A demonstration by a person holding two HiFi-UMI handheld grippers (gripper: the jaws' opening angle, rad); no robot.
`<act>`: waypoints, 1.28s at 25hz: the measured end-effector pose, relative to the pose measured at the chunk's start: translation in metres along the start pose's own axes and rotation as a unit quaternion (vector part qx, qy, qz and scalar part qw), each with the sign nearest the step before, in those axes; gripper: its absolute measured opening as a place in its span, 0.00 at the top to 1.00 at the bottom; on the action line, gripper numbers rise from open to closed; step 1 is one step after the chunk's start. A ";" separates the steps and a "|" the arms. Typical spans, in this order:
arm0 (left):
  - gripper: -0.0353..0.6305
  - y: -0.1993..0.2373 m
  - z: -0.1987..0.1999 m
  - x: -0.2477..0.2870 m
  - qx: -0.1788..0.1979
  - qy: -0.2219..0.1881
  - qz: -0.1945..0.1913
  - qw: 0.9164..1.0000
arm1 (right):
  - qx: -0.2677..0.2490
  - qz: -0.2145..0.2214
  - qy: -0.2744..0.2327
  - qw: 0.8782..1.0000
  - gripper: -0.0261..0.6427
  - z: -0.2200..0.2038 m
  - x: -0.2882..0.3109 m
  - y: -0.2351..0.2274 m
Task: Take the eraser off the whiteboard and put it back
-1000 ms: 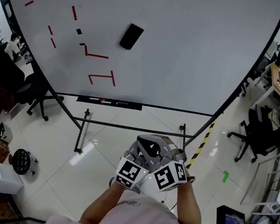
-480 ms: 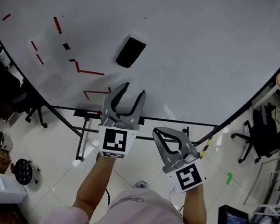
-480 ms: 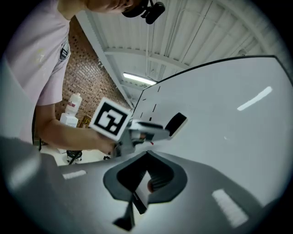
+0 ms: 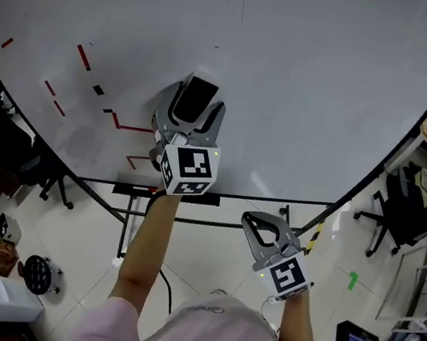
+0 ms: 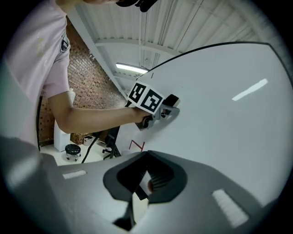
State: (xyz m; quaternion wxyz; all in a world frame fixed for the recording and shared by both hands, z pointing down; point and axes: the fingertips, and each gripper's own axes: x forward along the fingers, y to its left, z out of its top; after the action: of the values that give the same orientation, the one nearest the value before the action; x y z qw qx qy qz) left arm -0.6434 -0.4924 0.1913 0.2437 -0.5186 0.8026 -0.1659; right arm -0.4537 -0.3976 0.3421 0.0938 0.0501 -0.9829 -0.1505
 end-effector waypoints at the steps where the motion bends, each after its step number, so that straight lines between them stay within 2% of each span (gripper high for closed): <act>1: 0.39 0.000 0.000 0.000 0.002 -0.013 0.013 1.000 | 0.004 -0.004 0.005 1.000 0.96 -0.005 -0.002 -0.001; 4: 0.41 0.004 0.000 -0.003 -0.013 -0.049 0.033 0.998 | 0.015 -0.012 0.017 1.000 0.96 -0.015 -0.009 -0.003; 5: 0.45 0.005 0.000 -0.005 -0.020 -0.055 0.034 0.998 | 0.017 -0.013 0.020 1.000 0.96 -0.018 -0.011 -0.002; 6: 0.54 0.006 0.001 -0.006 -0.027 -0.060 0.033 0.997 | 0.018 -0.012 0.022 1.000 0.96 -0.020 -0.014 0.000; 9: 0.54 0.006 0.007 -0.013 -0.039 -0.070 0.032 0.996 | 0.022 -0.012 0.026 0.999 0.96 -0.021 -0.024 0.005; 11: 0.54 0.005 0.018 -0.026 -0.047 -0.091 0.036 0.994 | 0.025 -0.016 0.024 0.999 0.96 -0.020 -0.030 0.008; 14: 0.54 -0.001 0.043 -0.059 -0.056 -0.123 0.031 0.990 | 0.029 -0.024 0.018 0.999 0.96 -0.018 -0.045 0.012; 18: 0.54 -0.025 0.074 -0.117 -0.065 -0.136 0.010 0.989 | 0.041 -0.033 0.006 0.999 0.96 -0.016 -0.081 0.028; 23: 0.54 -0.076 0.102 -0.205 -0.085 -0.127 -0.026 0.988 | 0.080 -0.040 -0.019 0.996 0.96 -0.009 -0.147 0.067; 27: 0.54 -0.145 0.120 -0.312 -0.095 -0.110 -0.058 0.988 | 0.130 -0.049 -0.098 0.985 0.96 0.009 -0.235 0.102; 28: 0.54 -0.168 0.124 -0.342 -0.100 -0.102 -0.073 0.987 | 0.135 -0.046 -0.120 0.982 0.90 0.017 -0.262 0.111; 30: 0.54 -0.217 0.131 -0.402 -0.088 -0.081 -0.112 0.987 | 0.138 -0.039 -0.156 0.977 0.74 0.033 -0.314 0.133; 32: 0.54 -0.260 0.145 -0.458 -0.092 -0.072 -0.139 0.983 | 0.139 -0.033 -0.173 0.975 0.65 0.047 -0.357 0.155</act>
State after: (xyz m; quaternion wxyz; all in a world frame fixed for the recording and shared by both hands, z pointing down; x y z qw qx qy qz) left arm -0.2086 -0.1819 0.3069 0.2268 -0.6558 0.7150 -0.0854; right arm -0.1246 -0.1914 0.2851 -0.0904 0.0682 -0.9933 -0.0218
